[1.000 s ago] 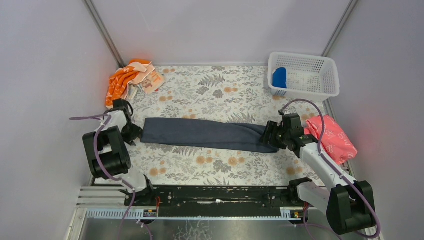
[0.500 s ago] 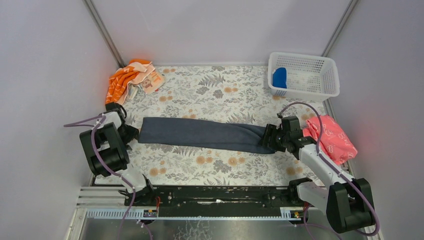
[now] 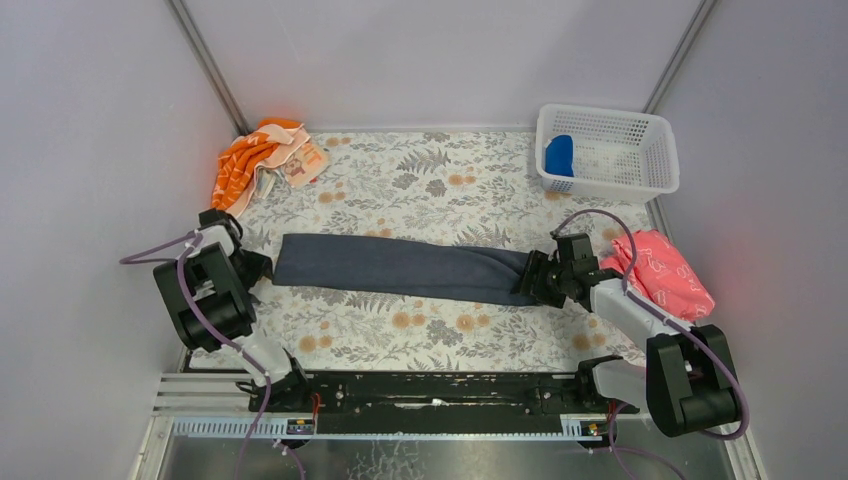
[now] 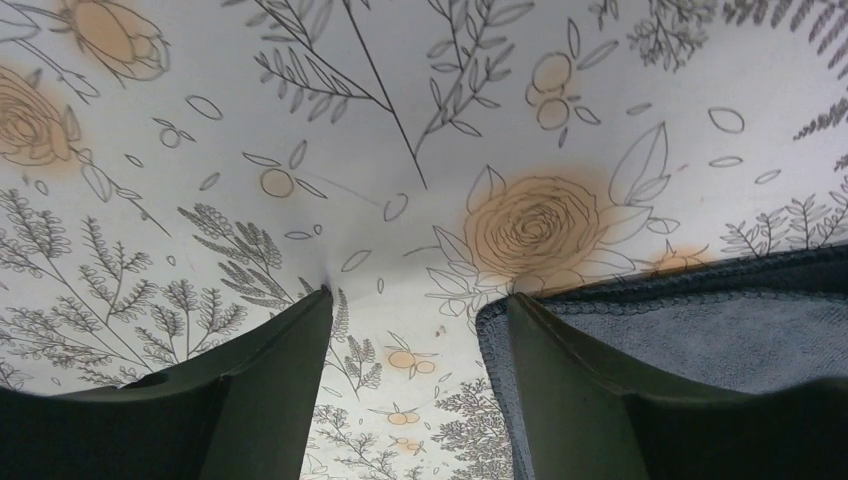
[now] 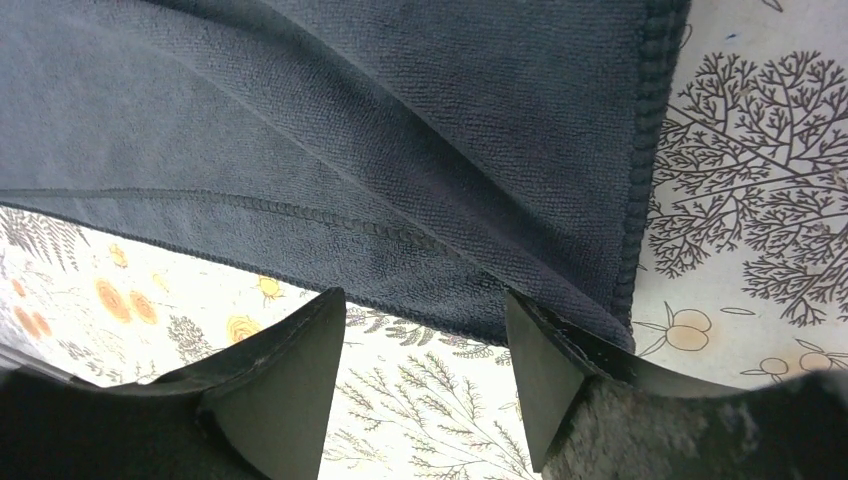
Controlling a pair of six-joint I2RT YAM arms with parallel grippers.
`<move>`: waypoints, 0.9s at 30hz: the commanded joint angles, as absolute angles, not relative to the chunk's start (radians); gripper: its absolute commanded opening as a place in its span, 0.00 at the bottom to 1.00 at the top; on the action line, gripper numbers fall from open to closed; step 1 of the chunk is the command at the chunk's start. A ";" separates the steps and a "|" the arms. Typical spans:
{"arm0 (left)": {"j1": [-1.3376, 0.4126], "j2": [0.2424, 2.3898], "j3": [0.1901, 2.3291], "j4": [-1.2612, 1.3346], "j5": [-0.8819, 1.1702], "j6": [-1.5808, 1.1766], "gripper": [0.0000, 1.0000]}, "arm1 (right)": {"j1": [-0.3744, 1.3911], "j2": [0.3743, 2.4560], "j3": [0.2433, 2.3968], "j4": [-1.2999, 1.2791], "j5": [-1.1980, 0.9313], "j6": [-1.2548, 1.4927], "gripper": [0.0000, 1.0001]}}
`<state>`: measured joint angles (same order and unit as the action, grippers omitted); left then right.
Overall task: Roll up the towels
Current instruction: Fold the towel at the center of the board.
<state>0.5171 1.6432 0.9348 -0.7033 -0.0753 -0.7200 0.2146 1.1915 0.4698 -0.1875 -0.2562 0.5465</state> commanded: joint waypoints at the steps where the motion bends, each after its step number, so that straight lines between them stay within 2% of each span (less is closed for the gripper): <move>1: 0.560 1.659 0.971 -0.670 -0.087 -0.710 0.65 | 0.209 1.242 0.446 -0.243 -0.210 0.598 0.67; 16: 0.620 1.689 1.026 -0.682 -0.077 -0.697 0.73 | 0.180 1.147 0.493 -0.326 -0.167 0.568 0.65; 21: 0.618 1.697 1.023 -0.675 -0.043 -0.695 0.74 | 0.182 1.095 0.559 -0.298 -0.356 0.514 0.66; 27: 0.614 1.705 1.007 -0.661 -0.025 -0.686 0.74 | 0.204 1.134 0.631 -0.088 -0.527 0.537 0.66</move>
